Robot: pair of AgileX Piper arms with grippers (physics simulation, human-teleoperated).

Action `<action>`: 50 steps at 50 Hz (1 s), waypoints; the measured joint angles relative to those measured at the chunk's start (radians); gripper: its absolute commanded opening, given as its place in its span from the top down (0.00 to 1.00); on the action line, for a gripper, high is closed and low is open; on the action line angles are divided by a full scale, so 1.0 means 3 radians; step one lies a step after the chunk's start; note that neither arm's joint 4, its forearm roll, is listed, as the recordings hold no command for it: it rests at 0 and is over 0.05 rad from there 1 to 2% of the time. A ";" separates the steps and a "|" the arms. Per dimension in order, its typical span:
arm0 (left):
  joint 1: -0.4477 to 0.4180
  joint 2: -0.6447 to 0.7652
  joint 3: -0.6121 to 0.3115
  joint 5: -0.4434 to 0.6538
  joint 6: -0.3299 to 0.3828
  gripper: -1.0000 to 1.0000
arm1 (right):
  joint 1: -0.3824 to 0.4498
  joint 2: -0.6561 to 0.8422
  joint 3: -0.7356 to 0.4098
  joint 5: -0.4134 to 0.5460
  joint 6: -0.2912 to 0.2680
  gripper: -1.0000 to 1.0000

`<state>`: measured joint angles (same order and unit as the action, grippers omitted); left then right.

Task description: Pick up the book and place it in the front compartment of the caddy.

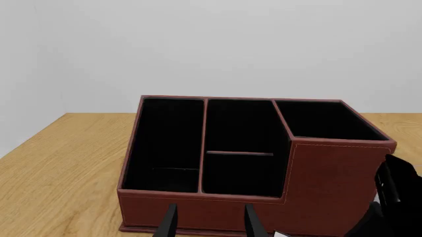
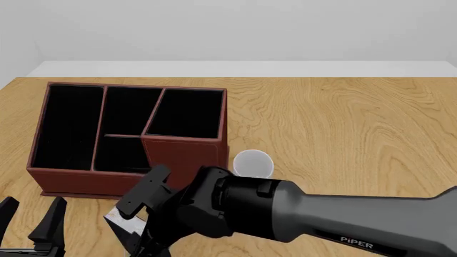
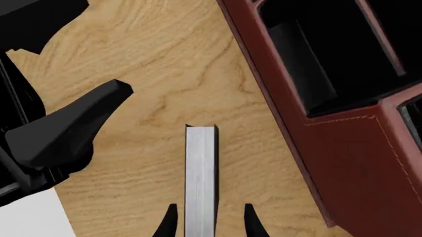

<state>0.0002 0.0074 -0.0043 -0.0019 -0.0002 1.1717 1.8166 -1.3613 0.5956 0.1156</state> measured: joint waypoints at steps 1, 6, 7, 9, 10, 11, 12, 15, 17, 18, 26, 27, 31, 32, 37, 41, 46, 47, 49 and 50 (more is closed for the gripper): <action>0.0000 0.0000 0.0000 0.0000 0.0000 0.00 | -0.0010 0.0007 0.0002 -0.0006 -0.0007 0.00; 0.0000 0.0000 0.0000 0.0000 0.0000 0.00 | -0.0048 0.0039 0.0018 -0.0039 -0.0034 0.00; 0.0000 0.0000 0.0000 0.0000 0.0000 0.00 | -0.0053 0.0045 0.0022 -0.0046 -0.0038 0.00; 0.0000 0.0000 0.0000 0.0000 0.0000 0.00 | -0.0059 0.0056 0.0029 -0.0059 -0.0042 0.00; 0.0000 0.0000 0.0000 0.0000 0.0000 0.00 | -0.0061 0.0061 0.0032 -0.0064 -0.0044 0.00; 0.0000 0.0000 0.0000 0.0000 0.0000 0.00 | -0.0063 0.0065 0.0034 -0.0070 -0.0046 0.00; 0.0000 0.0000 0.0000 0.0000 0.0000 0.00 | -0.0064 0.0070 0.0036 -0.0075 -0.0047 0.00; 0.0000 0.0000 0.0000 0.0000 0.0000 0.00 | -0.0059 0.0077 0.0039 -0.0091 -0.0065 1.00; 0.0000 0.0000 0.0000 0.0000 0.0000 0.00 | -0.0060 0.0080 0.0041 -0.0101 -0.0075 1.00; 0.0000 0.0000 0.0000 0.0000 0.0000 0.00 | -0.0057 0.0081 0.0043 -0.0105 -0.0084 1.00; 0.0000 0.0000 0.0000 0.0000 0.0000 0.00 | -0.0036 0.0083 0.0051 -0.0123 -0.0120 1.00; 0.0000 0.0000 0.0000 0.0000 0.0000 0.00 | -0.0034 0.0082 0.0051 -0.0123 -0.0120 1.00; 0.0000 0.0000 0.0000 0.0000 0.0000 0.00 | -0.0032 0.0080 0.0053 -0.0123 -0.0130 1.00; 0.0000 0.0000 0.0000 0.0000 0.0000 0.00 | -0.0034 0.0080 0.0051 -0.0119 -0.0138 1.00; 0.0000 0.0000 0.0000 0.0000 0.0000 0.00 | -0.0067 0.0067 0.0012 -0.0078 -0.0176 1.00; 0.0000 0.0000 0.0000 0.0000 0.0000 0.00 | -0.0093 0.0036 -0.0040 -0.0025 -0.0211 1.00; 0.0000 0.0000 0.0000 0.0000 0.0000 0.00 | -0.0108 -0.0023 -0.0104 0.0040 -0.0248 1.00; 0.0000 0.0000 0.0000 0.0000 0.0000 0.00 | -0.0110 -0.0036 -0.0116 0.0054 -0.0254 1.00; 0.0000 0.0000 0.0000 0.0000 0.0000 0.00 | -0.0110 -0.0064 -0.0139 0.0081 -0.0266 1.00; 0.0000 0.0000 0.0000 0.0000 0.0000 0.00 | -0.0110 -0.0077 -0.0151 0.0095 -0.0271 1.00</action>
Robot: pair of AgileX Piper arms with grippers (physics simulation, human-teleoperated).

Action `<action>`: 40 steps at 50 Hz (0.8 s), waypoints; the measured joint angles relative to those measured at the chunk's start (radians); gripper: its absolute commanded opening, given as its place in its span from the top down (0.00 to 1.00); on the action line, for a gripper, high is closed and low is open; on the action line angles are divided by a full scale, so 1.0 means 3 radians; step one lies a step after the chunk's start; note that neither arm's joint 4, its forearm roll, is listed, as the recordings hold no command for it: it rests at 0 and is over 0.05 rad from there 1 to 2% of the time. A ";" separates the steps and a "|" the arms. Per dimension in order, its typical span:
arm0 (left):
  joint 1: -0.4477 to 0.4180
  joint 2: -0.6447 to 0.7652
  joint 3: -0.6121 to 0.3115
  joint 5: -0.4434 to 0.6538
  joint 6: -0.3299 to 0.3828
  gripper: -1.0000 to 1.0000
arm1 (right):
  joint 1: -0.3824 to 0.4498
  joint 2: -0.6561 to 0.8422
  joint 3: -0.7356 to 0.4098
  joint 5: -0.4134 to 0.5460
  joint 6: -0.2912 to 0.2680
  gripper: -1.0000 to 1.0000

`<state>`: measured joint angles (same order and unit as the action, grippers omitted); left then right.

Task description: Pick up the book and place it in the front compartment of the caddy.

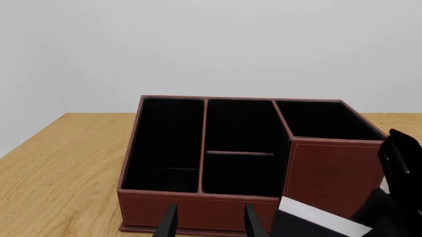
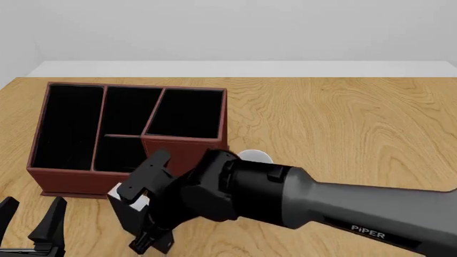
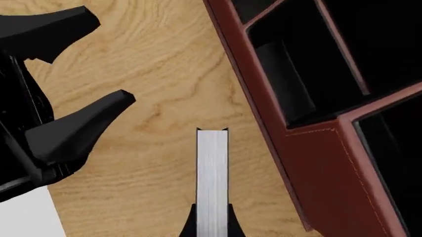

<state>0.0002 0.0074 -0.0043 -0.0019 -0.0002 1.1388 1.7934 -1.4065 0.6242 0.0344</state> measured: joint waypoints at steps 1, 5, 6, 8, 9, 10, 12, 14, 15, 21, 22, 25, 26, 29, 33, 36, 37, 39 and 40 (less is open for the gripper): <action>0.0000 0.0000 0.0000 0.0000 0.0000 0.00 | 0.0001 -0.0015 -0.0013 0.0015 -0.0007 1.00; 0.0000 0.0000 0.0000 0.0000 0.0000 0.00 | 0.0017 -0.0078 -0.0072 0.0081 -0.0027 1.00; 0.0000 0.0000 0.0000 0.0000 0.0000 0.00 | 0.0022 -0.0093 -0.0088 0.0098 -0.0032 1.00; 0.0000 0.0000 0.0000 0.0000 0.0000 0.00 | 0.0035 -0.0125 -0.0118 0.0130 -0.0034 1.00; 0.0000 0.0000 0.0000 0.0000 0.0000 0.00 | 0.0042 -0.0142 -0.0134 0.0146 -0.0035 1.00; 0.0000 0.0000 0.0000 0.0000 0.0000 0.00 | 0.0047 -0.0158 -0.0152 0.0162 -0.0036 1.00; 0.0000 0.0000 0.0000 0.0000 0.0000 0.00 | 0.0053 -0.0188 -0.0182 0.0190 -0.0041 1.00; 0.0000 0.0000 0.0000 0.0000 0.0000 0.00 | 0.0055 -0.0213 -0.0210 0.0216 -0.0049 1.00; 0.0000 0.0000 0.0000 0.0000 0.0000 0.00 | 0.0054 -0.0225 -0.0227 0.0230 -0.0054 1.00; 0.0000 0.0000 0.0000 0.0000 0.0000 0.00 | 0.0041 -0.0290 -0.0343 0.0312 -0.0094 1.00; 0.0000 0.0000 0.0000 0.0000 0.0000 0.00 | 0.0039 -0.0299 -0.0365 0.0325 -0.0102 1.00; 0.0000 0.0000 0.0000 0.0000 0.0000 0.00 | 0.0035 -0.0326 -0.0426 0.0362 -0.0125 1.00; 0.0000 0.0000 0.0000 0.0000 0.0000 0.00 | 0.0033 -0.0334 -0.0446 0.0374 -0.0134 1.00; 0.0000 0.0000 0.0000 0.0000 0.0000 0.00 | 0.0024 -0.0358 -0.0502 0.0405 -0.0161 1.00; 0.0000 0.0000 0.0000 0.0000 0.0000 0.00 | 0.0019 -0.0384 -0.0571 0.0440 -0.0193 1.00; 0.0000 0.0000 0.0000 0.0000 0.0000 0.00 | 0.0016 -0.0397 -0.0632 0.0469 -0.0224 1.00; 0.0000 0.0000 0.0000 0.0000 0.0000 0.00 | 0.0014 -0.0400 -0.0654 0.0478 -0.0234 1.00; 0.0000 0.0000 0.0000 0.0000 0.0000 0.00 | 0.0013 -0.0407 -0.0694 0.0495 -0.0253 1.00; 0.0000 0.0000 0.0000 0.0000 0.0000 0.00 | 0.0013 -0.0410 -0.0716 0.0504 -0.0262 1.00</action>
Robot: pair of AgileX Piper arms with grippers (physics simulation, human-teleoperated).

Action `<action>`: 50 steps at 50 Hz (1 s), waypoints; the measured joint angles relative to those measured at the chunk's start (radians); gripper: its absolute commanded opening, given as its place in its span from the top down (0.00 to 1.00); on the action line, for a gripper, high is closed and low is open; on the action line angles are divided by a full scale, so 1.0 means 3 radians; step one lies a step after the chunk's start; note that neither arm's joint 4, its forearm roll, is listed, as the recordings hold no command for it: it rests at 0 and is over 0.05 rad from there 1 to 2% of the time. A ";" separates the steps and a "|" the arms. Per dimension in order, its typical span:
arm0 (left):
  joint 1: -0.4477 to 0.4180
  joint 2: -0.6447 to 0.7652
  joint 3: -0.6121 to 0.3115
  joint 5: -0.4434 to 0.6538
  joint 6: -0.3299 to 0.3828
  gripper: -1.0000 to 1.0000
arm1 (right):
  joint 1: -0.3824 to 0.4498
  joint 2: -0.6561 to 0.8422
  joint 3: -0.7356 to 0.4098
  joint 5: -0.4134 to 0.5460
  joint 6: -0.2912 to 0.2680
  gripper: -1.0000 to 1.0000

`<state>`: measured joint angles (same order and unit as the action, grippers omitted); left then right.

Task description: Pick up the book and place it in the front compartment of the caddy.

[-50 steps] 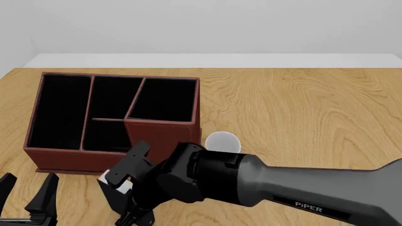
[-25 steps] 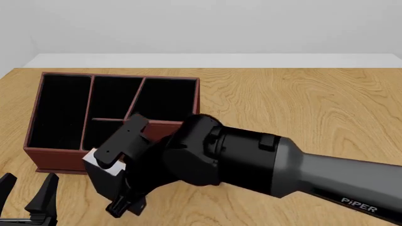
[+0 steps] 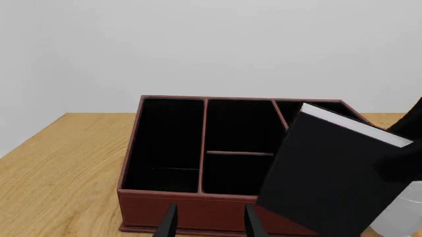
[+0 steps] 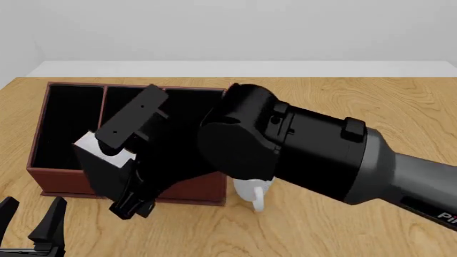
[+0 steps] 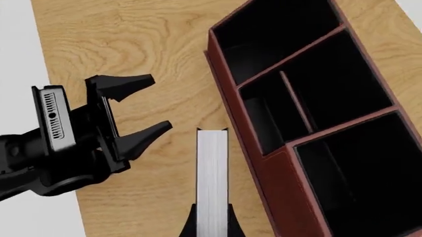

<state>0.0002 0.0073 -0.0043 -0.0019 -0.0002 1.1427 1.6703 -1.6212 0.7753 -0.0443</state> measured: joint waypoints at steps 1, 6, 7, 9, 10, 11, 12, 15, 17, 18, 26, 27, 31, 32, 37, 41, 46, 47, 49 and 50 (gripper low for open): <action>0.0000 0.0000 0.0000 0.0000 0.0000 0.00 | 0.0001 -0.0003 -0.0023 0.0009 -0.0011 1.00; 0.0000 0.0000 0.0000 0.0000 0.0000 0.00 | 0.0007 -0.0013 -0.0153 0.0057 -0.0065 1.00; 0.0000 0.0000 0.0000 0.0000 0.0000 0.00 | 0.0009 -0.0013 -0.0187 0.0069 -0.0077 1.00; 0.0000 0.0000 0.0000 0.0000 0.0000 0.00 | 0.0014 -0.0012 -0.0266 0.0096 -0.0103 1.00; 0.0000 0.0000 0.0000 0.0000 0.0000 0.00 | 0.0017 -0.0012 -0.0306 0.0109 -0.0118 1.00; 0.0000 0.0000 0.0000 0.0000 0.0000 0.00 | 0.0020 -0.0010 -0.0349 0.0125 -0.0132 1.00; 0.0000 0.0000 0.0000 0.0000 0.0000 0.00 | 0.0022 -0.0008 -0.0393 0.0140 -0.0146 1.00; 0.0000 0.0000 0.0000 0.0000 0.0000 0.00 | 0.0034 0.0000 -0.0533 0.0189 -0.0190 1.00; 0.0000 0.0000 0.0000 0.0000 0.0000 0.00 | 0.0044 0.0007 -0.0629 0.0223 -0.0217 1.00; 0.0000 0.0000 0.0000 0.0000 0.0000 0.00 | 0.0049 0.0011 -0.0676 0.0241 -0.0231 1.00; 0.0000 0.0000 0.0000 0.0000 0.0000 0.00 | 0.0071 0.0059 -0.1015 0.0359 -0.0357 1.00; 0.0000 0.0000 0.0000 0.0000 0.0000 0.00 | 0.0075 0.0068 -0.1060 0.0375 -0.0376 1.00; 0.0000 0.0000 0.0000 0.0000 0.0000 0.00 | 0.0099 0.0112 -0.1269 0.0451 -0.0453 1.00; 0.0000 0.0000 0.0000 0.0000 0.0000 0.00 | 0.0107 0.0125 -0.1326 0.0472 -0.0474 1.00; 0.0000 0.0000 0.0000 0.0000 0.0000 0.00 | 0.0135 0.0226 -0.1641 0.0601 -0.0592 1.00; 0.0000 0.0000 0.0000 0.0000 0.0000 0.00 | 0.0145 0.0351 -0.1911 0.0735 -0.0731 1.00; 0.0000 0.0000 0.0000 0.0000 0.0000 0.00 | 0.0144 0.0560 -0.2310 0.0954 -0.0934 1.00; 0.0000 0.0000 0.0000 0.0000 0.0000 0.00 | 0.0148 0.0601 -0.2387 0.1001 -0.0976 1.00; 0.0000 0.0000 0.0000 0.0000 0.0000 0.00 | 0.0159 0.0680 -0.2530 0.1089 -0.1059 1.00; 0.0000 0.0000 0.0000 0.0000 0.0000 0.00 | 0.0168 0.0713 -0.2588 0.1127 -0.1100 1.00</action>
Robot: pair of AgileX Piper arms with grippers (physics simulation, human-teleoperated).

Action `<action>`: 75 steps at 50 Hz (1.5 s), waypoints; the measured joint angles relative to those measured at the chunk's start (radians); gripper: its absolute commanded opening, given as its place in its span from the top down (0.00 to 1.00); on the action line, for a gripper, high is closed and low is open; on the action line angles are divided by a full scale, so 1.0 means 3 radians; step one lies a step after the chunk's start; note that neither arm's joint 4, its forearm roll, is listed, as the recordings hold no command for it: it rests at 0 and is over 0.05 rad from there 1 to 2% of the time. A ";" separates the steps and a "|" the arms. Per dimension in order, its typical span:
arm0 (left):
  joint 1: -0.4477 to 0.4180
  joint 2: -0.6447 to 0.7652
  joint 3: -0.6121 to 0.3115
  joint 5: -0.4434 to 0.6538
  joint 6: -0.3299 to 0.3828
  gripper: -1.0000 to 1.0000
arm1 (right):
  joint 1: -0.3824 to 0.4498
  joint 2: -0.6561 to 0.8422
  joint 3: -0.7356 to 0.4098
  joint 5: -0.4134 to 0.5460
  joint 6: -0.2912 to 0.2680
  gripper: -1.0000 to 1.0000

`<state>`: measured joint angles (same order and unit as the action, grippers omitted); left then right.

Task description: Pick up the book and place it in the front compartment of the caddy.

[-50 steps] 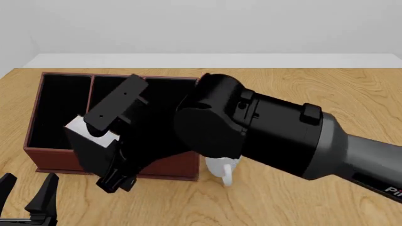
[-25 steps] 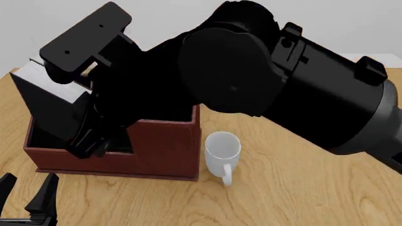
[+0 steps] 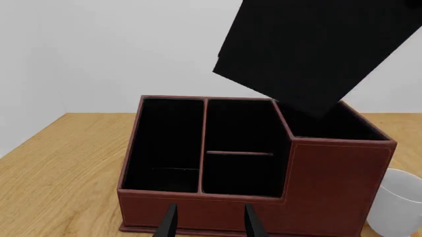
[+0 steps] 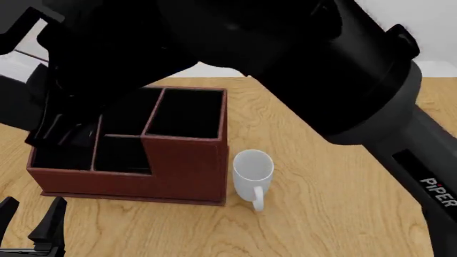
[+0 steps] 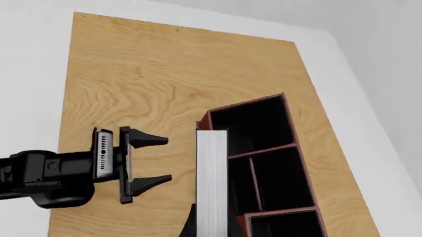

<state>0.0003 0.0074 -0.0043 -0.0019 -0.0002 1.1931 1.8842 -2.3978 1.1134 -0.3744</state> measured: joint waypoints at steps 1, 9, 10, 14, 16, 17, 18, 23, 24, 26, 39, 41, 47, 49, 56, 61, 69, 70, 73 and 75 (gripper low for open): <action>0.0000 0.0000 0.0000 0.0000 0.0000 0.00 | 0.0012 0.0028 -0.0050 0.0035 -0.0039 1.00; 0.0000 0.0000 0.0000 0.0000 0.0000 0.00 | 0.0062 0.0193 -0.0252 0.0218 -0.0372 1.00; 0.0000 0.0000 0.0000 0.0000 0.0000 0.00 | 0.0058 0.0213 -0.0263 0.0233 -0.0418 1.00; 0.0000 0.0000 0.0000 0.0000 0.0000 0.00 | 0.0024 0.0297 -0.0289 0.0279 -0.0594 1.00; 0.0000 0.0000 0.0000 0.0000 0.0000 0.00 | -0.0011 0.0347 -0.0307 0.0296 -0.0689 1.00; 0.0000 0.0000 0.0000 0.0000 0.0000 0.00 | -0.0027 0.0373 -0.0321 0.0303 -0.0728 1.00; 0.0000 0.0000 0.0000 0.0000 0.0000 0.00 | -0.0044 0.0398 -0.0334 0.0310 -0.0771 1.00; 0.0000 0.0000 0.0000 0.0000 0.0000 0.00 | -0.0124 0.0513 -0.0408 0.0335 -0.0957 1.00; 0.0000 0.0000 0.0000 0.0000 0.0000 0.00 | -0.0139 0.0534 -0.0422 0.0339 -0.0987 1.00; 0.0000 0.0000 0.0000 0.0000 0.0000 0.00 | -0.0171 0.0575 -0.0454 0.0345 -0.1051 1.00; 0.0000 0.0000 0.0000 0.0000 0.0000 0.00 | -0.0358 0.0819 -0.0675 0.0355 -0.1372 1.00; 0.0000 0.0000 0.0000 0.0000 0.0000 0.00 | -0.0386 0.0859 -0.0720 0.0355 -0.1407 1.00; 0.0000 0.0000 0.0000 0.0000 0.0000 0.00 | -0.0459 0.0972 -0.0846 0.0355 -0.1488 1.00; 0.0000 0.0000 0.0000 0.0000 0.0000 0.00 | -0.0487 0.1011 -0.0888 0.0355 -0.1511 1.00; 0.0000 0.0000 0.0000 0.0000 0.0000 0.00 | -0.0573 0.1141 -0.1013 0.0355 -0.1575 1.00; 0.0000 0.0000 0.0000 0.0000 0.0000 0.00 | -0.0634 0.1229 -0.1097 0.0355 -0.1619 1.00; 0.0000 0.0000 0.0000 0.0000 0.0000 0.00 | -0.0721 0.1346 -0.1232 0.0349 -0.1682 1.00; 0.0000 0.0000 0.0000 0.0000 0.0000 0.00 | -0.0730 0.1358 -0.1246 0.0347 -0.1685 1.00; 0.0000 0.0000 0.0000 0.0000 0.0000 0.00 | -0.0757 0.1394 -0.1282 0.0338 -0.1700 1.00; 0.0000 0.0000 0.0000 0.0000 0.0000 0.00 | -0.0774 0.1416 -0.1302 0.0330 -0.1711 1.00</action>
<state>0.0002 0.0074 -0.0043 -0.0019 -0.0002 0.9608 2.3091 -2.7883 1.2123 -0.8876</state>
